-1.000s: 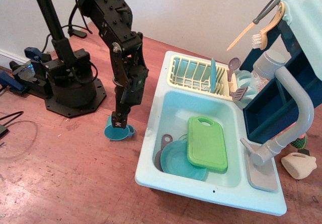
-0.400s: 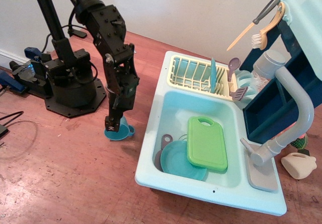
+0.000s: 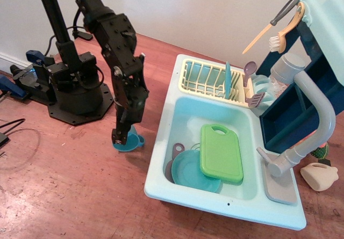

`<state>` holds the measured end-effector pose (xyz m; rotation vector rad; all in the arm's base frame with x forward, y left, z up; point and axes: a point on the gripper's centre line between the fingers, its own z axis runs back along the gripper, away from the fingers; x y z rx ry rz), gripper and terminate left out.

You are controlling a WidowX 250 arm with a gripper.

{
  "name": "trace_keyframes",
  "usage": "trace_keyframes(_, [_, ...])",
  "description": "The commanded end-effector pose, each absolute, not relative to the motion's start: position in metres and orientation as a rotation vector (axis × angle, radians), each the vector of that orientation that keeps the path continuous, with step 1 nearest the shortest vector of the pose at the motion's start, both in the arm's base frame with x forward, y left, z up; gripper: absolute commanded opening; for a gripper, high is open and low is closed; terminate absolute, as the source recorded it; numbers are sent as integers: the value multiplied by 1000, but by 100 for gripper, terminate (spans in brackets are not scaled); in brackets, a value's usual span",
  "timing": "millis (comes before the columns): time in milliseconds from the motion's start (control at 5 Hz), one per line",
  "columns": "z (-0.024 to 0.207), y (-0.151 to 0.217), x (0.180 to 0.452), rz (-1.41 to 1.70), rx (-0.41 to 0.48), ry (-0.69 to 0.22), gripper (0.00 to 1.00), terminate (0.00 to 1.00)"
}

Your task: Put cup from anywhere into sink

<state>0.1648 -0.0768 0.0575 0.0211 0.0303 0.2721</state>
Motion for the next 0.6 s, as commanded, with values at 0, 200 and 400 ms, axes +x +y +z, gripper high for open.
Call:
trace_keyframes(0, [53, -79, 173, 233, 43, 41, 100, 0])
trace_keyframes(200, [54, -82, 178, 220, 63, 44, 0, 0])
trace_keyframes(400, [59, -80, 182, 204, 66, 42, 0, 0])
